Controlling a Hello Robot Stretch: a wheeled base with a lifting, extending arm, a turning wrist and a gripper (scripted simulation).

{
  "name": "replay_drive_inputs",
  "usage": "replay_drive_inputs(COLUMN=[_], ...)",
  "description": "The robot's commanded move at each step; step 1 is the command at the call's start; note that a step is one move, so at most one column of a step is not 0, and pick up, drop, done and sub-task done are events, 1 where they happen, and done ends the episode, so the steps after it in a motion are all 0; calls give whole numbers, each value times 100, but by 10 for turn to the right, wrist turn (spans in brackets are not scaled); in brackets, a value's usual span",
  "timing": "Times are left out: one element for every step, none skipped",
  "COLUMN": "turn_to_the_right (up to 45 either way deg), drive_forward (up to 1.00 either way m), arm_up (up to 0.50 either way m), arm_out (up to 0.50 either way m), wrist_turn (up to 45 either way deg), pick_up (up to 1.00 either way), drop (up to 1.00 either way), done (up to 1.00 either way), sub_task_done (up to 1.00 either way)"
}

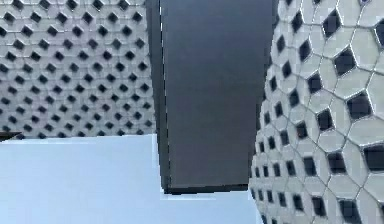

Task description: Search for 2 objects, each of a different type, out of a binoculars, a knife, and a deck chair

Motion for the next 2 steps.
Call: replay_drive_inputs(turn_to_the_right=[-420, 0], drive_forward=[0, 30], arm_up=[0, 0], arm_out=[0, 0], wrist_turn=[0, 0], pick_up=[0, 0], drop=[0, 0], done=[0, 0], sub_task_done=[0, 0])
